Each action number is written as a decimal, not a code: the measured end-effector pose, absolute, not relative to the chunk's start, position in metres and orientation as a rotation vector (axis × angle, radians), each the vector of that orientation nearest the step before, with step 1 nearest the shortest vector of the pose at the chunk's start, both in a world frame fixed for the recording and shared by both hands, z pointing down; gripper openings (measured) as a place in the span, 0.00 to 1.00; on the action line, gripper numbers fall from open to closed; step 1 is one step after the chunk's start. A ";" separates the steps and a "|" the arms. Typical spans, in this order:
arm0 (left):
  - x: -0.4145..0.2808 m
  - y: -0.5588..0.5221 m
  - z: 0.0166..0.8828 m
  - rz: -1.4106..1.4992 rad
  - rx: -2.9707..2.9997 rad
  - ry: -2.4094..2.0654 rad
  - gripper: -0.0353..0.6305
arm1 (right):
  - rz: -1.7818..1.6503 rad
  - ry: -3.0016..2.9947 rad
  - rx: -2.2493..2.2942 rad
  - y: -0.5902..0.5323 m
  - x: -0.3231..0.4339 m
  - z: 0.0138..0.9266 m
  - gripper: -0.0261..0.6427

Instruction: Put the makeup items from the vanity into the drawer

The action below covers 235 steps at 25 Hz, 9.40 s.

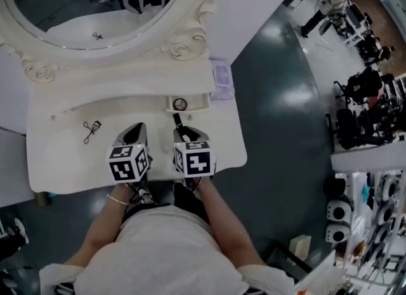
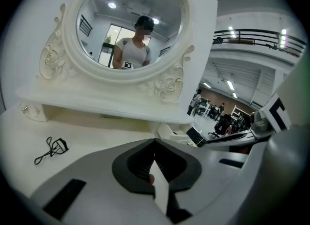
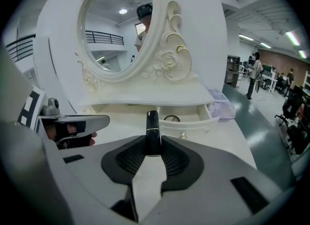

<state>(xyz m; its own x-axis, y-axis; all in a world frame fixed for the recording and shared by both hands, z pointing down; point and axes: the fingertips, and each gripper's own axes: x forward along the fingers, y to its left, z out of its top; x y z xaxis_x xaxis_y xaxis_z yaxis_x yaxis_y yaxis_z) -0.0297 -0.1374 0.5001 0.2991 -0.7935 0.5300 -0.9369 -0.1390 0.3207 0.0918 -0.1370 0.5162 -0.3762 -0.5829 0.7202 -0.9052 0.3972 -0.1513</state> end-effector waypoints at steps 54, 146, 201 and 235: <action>0.059 -0.239 0.515 0.359 1.792 -1.630 0.06 | 0.518 -1.969 0.313 -0.227 0.138 0.539 0.19; -0.078 -0.112 0.483 0.329 1.961 -1.610 0.06 | 0.644 -2.239 1.081 -0.127 0.029 0.490 0.07; -0.323 0.029 0.586 0.160 1.232 -1.914 0.06 | 0.550 -2.196 0.625 -0.100 -0.225 0.598 0.14; -0.325 0.029 0.593 0.124 1.247 -1.890 0.06 | 0.530 -2.141 0.732 -0.107 -0.226 0.607 0.09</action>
